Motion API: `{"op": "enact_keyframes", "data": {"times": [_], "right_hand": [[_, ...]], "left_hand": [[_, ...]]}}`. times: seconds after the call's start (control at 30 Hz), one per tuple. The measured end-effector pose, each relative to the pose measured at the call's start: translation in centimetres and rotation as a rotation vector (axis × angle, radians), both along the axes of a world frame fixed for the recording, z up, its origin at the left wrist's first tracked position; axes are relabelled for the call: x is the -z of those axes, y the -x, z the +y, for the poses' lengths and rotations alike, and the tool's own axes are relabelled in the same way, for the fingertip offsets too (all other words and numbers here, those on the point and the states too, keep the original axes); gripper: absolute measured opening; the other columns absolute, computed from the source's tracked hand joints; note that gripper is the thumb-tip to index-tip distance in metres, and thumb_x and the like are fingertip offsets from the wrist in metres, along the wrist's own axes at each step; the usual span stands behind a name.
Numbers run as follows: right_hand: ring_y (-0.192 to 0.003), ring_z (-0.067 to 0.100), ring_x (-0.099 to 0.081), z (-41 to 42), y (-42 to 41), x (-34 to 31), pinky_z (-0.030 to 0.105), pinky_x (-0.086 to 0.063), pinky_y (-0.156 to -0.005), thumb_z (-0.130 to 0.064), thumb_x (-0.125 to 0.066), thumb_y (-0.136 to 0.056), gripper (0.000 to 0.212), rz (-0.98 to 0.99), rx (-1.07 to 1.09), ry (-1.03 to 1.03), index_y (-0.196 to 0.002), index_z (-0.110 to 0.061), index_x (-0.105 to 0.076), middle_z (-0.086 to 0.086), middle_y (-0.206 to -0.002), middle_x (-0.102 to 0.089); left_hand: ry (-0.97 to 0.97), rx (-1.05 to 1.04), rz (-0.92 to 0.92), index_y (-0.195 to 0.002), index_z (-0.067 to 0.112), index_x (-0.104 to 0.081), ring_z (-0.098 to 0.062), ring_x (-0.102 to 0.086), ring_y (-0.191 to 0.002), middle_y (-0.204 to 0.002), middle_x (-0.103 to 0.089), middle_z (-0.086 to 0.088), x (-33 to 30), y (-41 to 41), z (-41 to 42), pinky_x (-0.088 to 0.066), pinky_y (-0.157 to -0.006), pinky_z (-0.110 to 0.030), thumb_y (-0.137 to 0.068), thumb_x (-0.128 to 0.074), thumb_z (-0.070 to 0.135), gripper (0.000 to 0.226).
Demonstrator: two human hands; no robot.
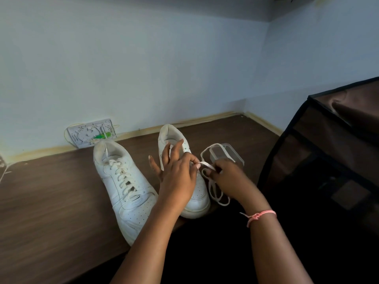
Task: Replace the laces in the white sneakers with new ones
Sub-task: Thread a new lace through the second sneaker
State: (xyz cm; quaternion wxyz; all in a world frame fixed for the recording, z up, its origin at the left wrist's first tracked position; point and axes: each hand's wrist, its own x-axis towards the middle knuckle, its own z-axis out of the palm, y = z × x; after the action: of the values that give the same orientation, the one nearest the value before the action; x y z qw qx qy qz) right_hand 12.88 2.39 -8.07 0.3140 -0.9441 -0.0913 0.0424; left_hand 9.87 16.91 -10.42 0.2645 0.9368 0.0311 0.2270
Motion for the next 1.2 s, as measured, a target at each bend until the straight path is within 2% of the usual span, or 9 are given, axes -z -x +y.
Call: {"op": "enact_keyframes", "data": {"times": [0.13,0.27,0.37,0.47,0.63,0.77,0.87,1.03,1.2], "right_hand": [[-0.051,-0.005,-0.054,-2.5,1.5,-3.2,0.015,-0.038,-0.05,-0.034,-0.063,-0.093,0.019,0.211,0.042,-0.339,-0.085,-0.018,-0.068,-0.009,-0.067,-0.063],[-0.08,0.008,-0.063,-2.7,2.2,-4.5,0.022,-0.044,-0.067,-0.037,-0.064,-0.091,0.021,0.171,-0.03,-0.467,-0.084,-0.018,-0.07,0.0,-0.084,-0.071],[-0.074,0.011,-0.063,-2.1,2.2,-4.8,0.027,-0.049,-0.069,-0.032,-0.065,-0.091,0.018,0.1,-0.12,-0.54,-0.081,-0.017,-0.069,0.002,-0.079,-0.071],[-0.054,-0.004,-0.052,-2.3,2.2,-5.1,0.012,-0.039,-0.051,-0.028,-0.067,-0.09,0.014,0.02,-0.079,-0.421,-0.079,-0.02,-0.068,-0.013,-0.062,-0.061],[-0.052,0.002,-0.045,-4.5,1.8,-5.0,0.022,-0.036,-0.053,-0.028,-0.063,-0.094,0.015,-0.08,0.064,-0.266,-0.081,-0.02,-0.066,-0.002,-0.07,-0.065],[-0.059,0.007,-0.054,-4.6,1.8,-5.5,0.02,-0.04,-0.055,-0.024,-0.066,-0.091,0.009,-0.285,0.14,-0.275,-0.085,-0.017,-0.068,-0.004,-0.073,-0.062],[-0.064,0.008,-0.064,-2.4,2.2,-6.1,0.019,-0.048,-0.058,-0.016,-0.07,-0.088,0.002,-0.379,-0.005,-0.35,-0.09,-0.014,-0.07,-0.004,-0.082,-0.067],[-0.082,0.006,-0.069,-1.2,2.5,-6.5,0.026,-0.056,-0.079,-0.01,-0.073,-0.085,0.009,-0.405,-0.104,-0.427,-0.092,-0.014,-0.075,-0.004,-0.088,-0.074],[-0.098,0.024,-0.07,-1.8,2.4,-6.4,0.041,-0.055,-0.092,0.008,-0.063,-0.086,0.022,-0.219,-0.066,-0.862,-0.1,-0.009,-0.068,0.011,-0.102,-0.072]], "left_hand": [[0.068,0.017,-0.11,-0.098,0.038,-0.058,-0.018,-0.013,-0.148,-0.149,-0.037,0.011,-0.3,0.2,0.0,0.005,-0.115,-0.064,-0.086,-0.069,0.033,0.017],[0.062,0.223,-0.183,-0.118,0.048,-0.056,-0.016,-0.015,-0.147,-0.153,-0.03,0.017,-1.4,0.4,-0.1,-0.008,-0.115,-0.062,-0.082,-0.071,0.034,0.041],[0.031,0.225,-0.217,-0.1,0.04,-0.066,-0.015,-0.019,-0.145,-0.15,-0.039,0.018,-2.0,0.4,-0.3,-0.007,-0.113,-0.061,-0.083,-0.07,0.037,0.017],[0.08,0.068,-0.28,-0.081,0.038,-0.069,-0.015,-0.032,-0.137,-0.135,-0.054,0.022,-2.7,0.4,0.5,-0.012,-0.111,-0.059,-0.084,-0.07,0.038,0.002],[0.272,-0.167,-0.173,-0.082,0.046,-0.065,-0.017,-0.038,-0.13,-0.12,-0.05,0.027,-2.1,0.2,4.0,-0.021,-0.109,-0.059,-0.083,-0.071,0.037,0.011],[0.239,-0.001,-0.103,-0.111,0.049,-0.059,-0.017,-0.033,-0.137,-0.136,-0.045,0.019,-2.3,0.2,3.9,-0.028,-0.109,-0.057,-0.072,-0.059,0.039,0.04],[0.195,0.213,-0.117,-0.124,0.049,-0.054,-0.012,-0.027,-0.14,-0.147,-0.036,0.021,-3.7,0.6,1.7,-0.026,-0.112,-0.054,-0.07,-0.056,0.058,0.055],[0.192,0.219,-0.295,-0.095,0.036,-0.067,-0.013,-0.052,-0.118,-0.116,-0.058,0.024,-4.0,0.4,0.5,-0.037,-0.1,-0.055,-0.084,-0.053,0.056,0.027],[0.185,0.222,-0.217,-0.089,0.041,-0.067,-0.01,-0.049,-0.116,-0.111,-0.057,0.026,-4.2,0.7,1.4,-0.03,-0.103,-0.05,-0.087,-0.058,0.053,0.014]]}}
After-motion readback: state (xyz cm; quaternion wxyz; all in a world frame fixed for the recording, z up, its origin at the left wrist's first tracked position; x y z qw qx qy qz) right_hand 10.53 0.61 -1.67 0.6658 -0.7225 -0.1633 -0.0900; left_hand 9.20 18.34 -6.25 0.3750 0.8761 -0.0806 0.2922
